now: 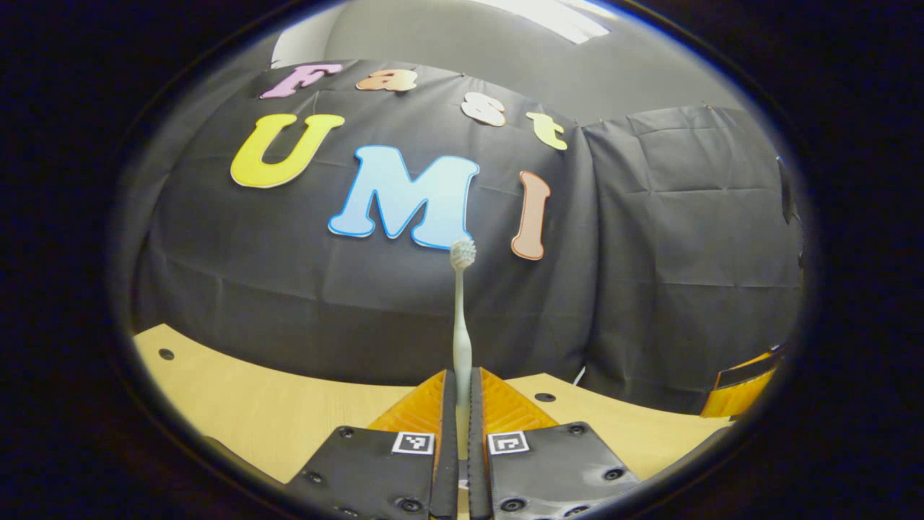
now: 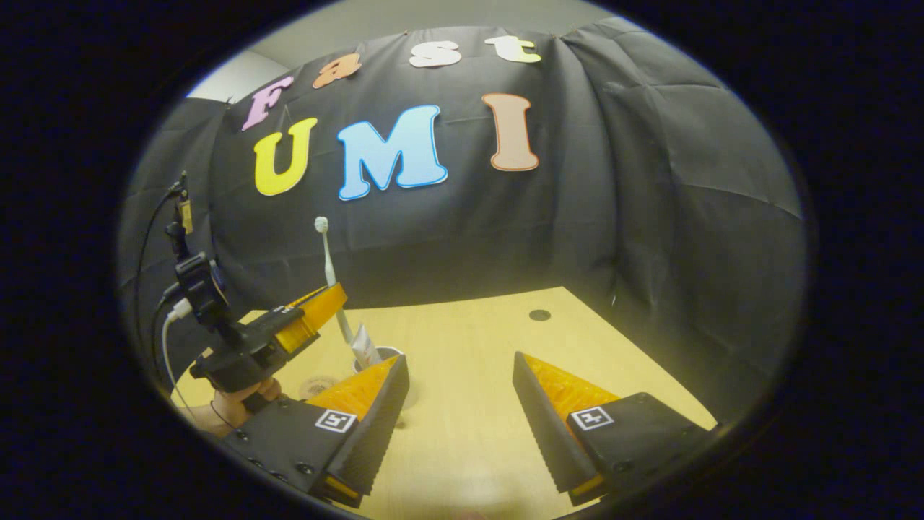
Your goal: Put the toothbrush and toothpaste on the desktop into the cup, then pick up the cup and place it on the coaster on the desktop.
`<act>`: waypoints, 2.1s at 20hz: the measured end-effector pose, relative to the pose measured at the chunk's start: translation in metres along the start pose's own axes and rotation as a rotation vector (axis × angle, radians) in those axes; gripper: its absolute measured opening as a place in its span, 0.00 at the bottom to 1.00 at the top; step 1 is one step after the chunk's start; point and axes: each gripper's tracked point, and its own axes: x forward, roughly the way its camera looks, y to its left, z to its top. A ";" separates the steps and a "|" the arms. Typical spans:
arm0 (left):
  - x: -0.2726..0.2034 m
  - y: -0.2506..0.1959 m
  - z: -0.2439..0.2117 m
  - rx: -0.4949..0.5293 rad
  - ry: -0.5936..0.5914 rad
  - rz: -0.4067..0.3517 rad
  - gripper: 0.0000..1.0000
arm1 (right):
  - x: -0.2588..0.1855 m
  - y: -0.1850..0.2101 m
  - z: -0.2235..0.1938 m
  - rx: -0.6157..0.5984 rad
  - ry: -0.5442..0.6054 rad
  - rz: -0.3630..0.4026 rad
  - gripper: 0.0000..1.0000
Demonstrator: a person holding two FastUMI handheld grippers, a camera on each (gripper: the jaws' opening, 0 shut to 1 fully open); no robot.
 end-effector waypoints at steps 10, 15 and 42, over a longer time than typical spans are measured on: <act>0.005 -0.002 -0.074 0.004 0.108 0.011 0.13 | 0.008 -0.002 0.000 0.043 0.030 0.014 0.92; -0.003 0.000 -0.065 -0.011 0.094 0.023 0.20 | 0.008 -0.004 0.002 0.046 0.038 0.016 0.92; -0.161 0.062 0.069 0.016 0.162 0.358 0.95 | 0.064 0.092 -0.056 -0.229 0.566 0.168 0.96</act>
